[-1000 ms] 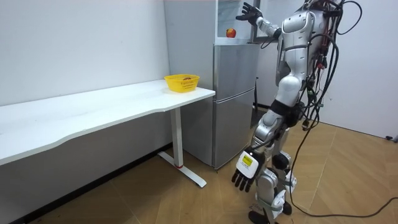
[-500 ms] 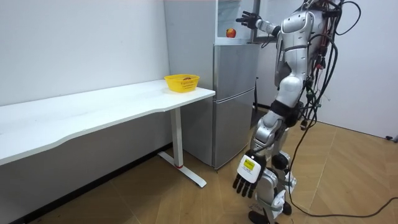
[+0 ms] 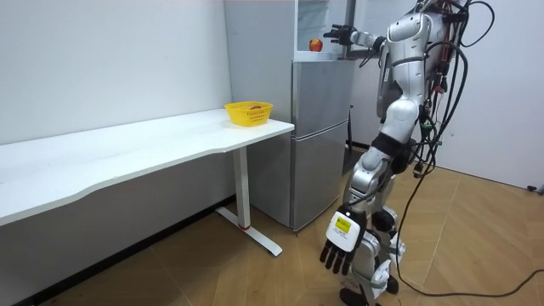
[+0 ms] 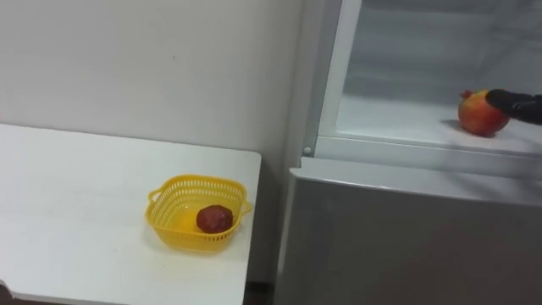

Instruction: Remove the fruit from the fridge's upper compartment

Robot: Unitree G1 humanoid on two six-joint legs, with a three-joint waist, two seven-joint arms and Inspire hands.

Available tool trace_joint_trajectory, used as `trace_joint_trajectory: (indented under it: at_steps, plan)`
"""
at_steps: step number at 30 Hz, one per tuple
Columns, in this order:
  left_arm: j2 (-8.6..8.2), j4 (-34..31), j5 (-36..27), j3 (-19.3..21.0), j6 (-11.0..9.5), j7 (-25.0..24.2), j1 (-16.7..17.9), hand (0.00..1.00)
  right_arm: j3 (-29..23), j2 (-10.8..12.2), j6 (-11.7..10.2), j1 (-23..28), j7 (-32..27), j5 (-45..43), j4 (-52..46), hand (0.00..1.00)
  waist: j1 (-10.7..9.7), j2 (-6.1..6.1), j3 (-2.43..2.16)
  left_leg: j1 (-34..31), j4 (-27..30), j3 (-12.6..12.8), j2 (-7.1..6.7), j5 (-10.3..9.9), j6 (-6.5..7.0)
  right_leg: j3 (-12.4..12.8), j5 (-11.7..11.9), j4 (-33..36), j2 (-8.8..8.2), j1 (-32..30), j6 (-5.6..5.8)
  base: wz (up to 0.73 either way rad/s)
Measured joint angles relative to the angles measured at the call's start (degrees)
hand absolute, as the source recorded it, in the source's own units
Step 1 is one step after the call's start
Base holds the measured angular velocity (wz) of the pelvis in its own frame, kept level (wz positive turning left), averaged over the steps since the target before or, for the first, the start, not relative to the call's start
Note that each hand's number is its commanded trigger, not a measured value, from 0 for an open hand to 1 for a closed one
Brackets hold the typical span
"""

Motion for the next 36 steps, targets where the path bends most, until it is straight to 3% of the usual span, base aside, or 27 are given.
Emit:
trace_joint_trajectory:
  at_steps: [4,10,15,25,36]
  plan:
    - [0.0,-0.21,0.0,-0.02,0.02,-0.46,-0.09,0.0,0.48,0.01,0.1,0.0,2.21,-1.42,2.51,0.0,1.05,-0.08,0.04,0.43,-0.04,-0.02,0.05,0.1,-0.01,-0.2,0.0,-0.01,-0.01,0.08,0.0,0.0]
    - [0.04,-1.61,0.01,-0.02,0.04,-0.69,-0.85,0.0,2.77,0.2,0.1,0.01,3.08,-4.74,3.51,0.0,2.63,-1.0,0.66,0.15,0.04,-0.57,0.04,0.16,-0.08,-1.18,-0.01,-0.1,-0.05,0.07,-0.01,0.04]
    - [0.02,-0.89,-0.08,-0.07,0.0,-0.72,-2.09,0.0,3.29,0.19,-0.1,0.0,3.88,-6.09,3.65,0.0,4.64,-1.0,0.65,-0.29,0.12,-1.07,0.02,0.16,-0.09,-1.71,-0.01,-0.08,-0.06,-0.13,-0.01,0.03]
    - [0.01,0.26,-0.07,-0.25,-0.13,-0.71,-2.84,0.0,4.79,0.2,-1.55,-0.02,4.01,-6.36,3.65,0.0,4.79,-0.75,0.61,-0.4,0.09,-1.47,0.01,0.18,-0.12,-2.67,-0.01,-0.06,-0.11,-0.06,-0.01,0.02]
    - [0.0,0.62,-0.06,-0.21,-0.25,-0.55,-2.24,0.0,4.79,0.2,-1.63,-0.04,4.51,-6.44,3.57,0.0,4.78,-0.43,0.44,-0.44,-0.08,-1.45,0.02,0.19,-0.13,-2.78,-0.01,-0.01,-0.1,-0.02,-0.01,0.0]
